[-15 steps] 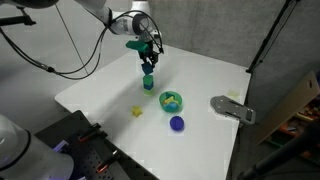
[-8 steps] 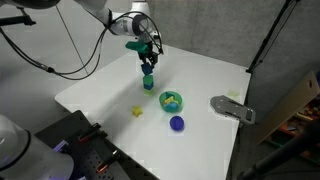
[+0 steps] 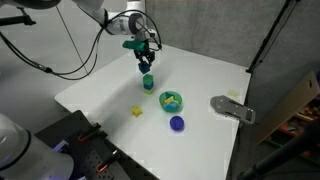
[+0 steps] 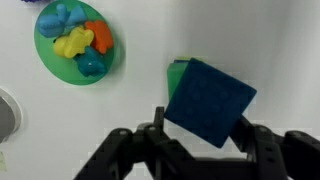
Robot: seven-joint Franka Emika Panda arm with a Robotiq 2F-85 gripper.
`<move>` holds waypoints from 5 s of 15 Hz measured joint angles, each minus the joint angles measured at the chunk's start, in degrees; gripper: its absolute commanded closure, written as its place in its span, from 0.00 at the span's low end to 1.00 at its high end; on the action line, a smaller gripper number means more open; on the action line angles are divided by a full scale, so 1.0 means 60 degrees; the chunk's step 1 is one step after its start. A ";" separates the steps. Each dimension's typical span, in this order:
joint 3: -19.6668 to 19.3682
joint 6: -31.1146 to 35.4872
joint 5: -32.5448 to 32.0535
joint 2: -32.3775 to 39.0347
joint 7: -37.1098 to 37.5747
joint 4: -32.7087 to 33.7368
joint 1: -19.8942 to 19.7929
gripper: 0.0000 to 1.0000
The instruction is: Put the all the blocks into a stack on the left
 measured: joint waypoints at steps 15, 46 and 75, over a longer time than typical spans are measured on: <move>0.0158 0.0318 -0.0835 0.0814 -0.2896 0.1036 -0.0008 0.62; 0.0290 -0.0764 -0.1711 0.1607 -0.4155 0.1717 -0.0026 0.62; 0.0184 -0.1592 -0.1758 0.2199 -0.3369 0.2491 0.0351 0.62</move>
